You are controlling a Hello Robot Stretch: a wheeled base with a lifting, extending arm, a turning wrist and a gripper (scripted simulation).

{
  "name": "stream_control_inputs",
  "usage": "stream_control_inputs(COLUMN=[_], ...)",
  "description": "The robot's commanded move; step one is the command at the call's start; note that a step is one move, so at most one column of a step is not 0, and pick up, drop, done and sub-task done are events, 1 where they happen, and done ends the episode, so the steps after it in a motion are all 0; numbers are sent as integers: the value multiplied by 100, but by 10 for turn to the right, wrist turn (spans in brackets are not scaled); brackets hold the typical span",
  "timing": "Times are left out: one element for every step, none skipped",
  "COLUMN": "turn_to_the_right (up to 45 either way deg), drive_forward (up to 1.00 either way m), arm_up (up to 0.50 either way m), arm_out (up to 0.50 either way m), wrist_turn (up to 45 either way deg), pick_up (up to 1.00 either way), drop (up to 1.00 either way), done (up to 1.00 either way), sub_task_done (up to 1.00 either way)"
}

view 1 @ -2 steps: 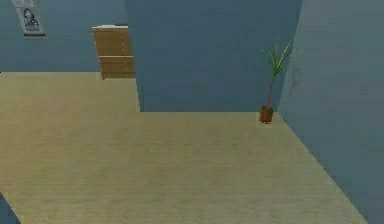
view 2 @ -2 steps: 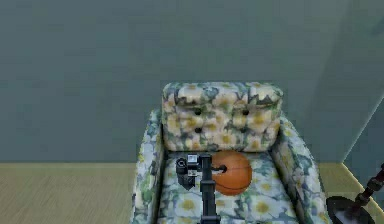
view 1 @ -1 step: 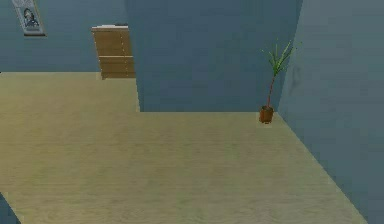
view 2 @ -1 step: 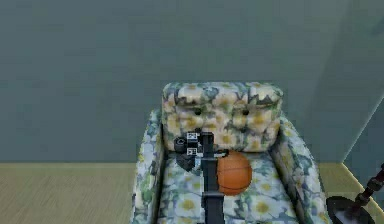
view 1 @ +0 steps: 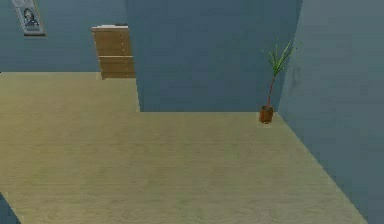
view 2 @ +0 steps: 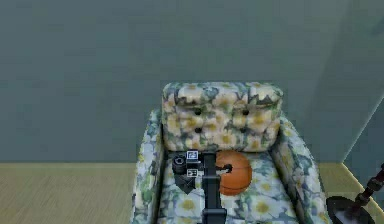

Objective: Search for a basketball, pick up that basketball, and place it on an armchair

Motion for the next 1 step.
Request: stream_control_inputs(turn_to_the_right=[0], drive_forward=[0], arm_up=[0], arm_out=[0], wrist_turn=[0], pick_up=[0], drop=[0], done=[100], sub_task_done=[0])
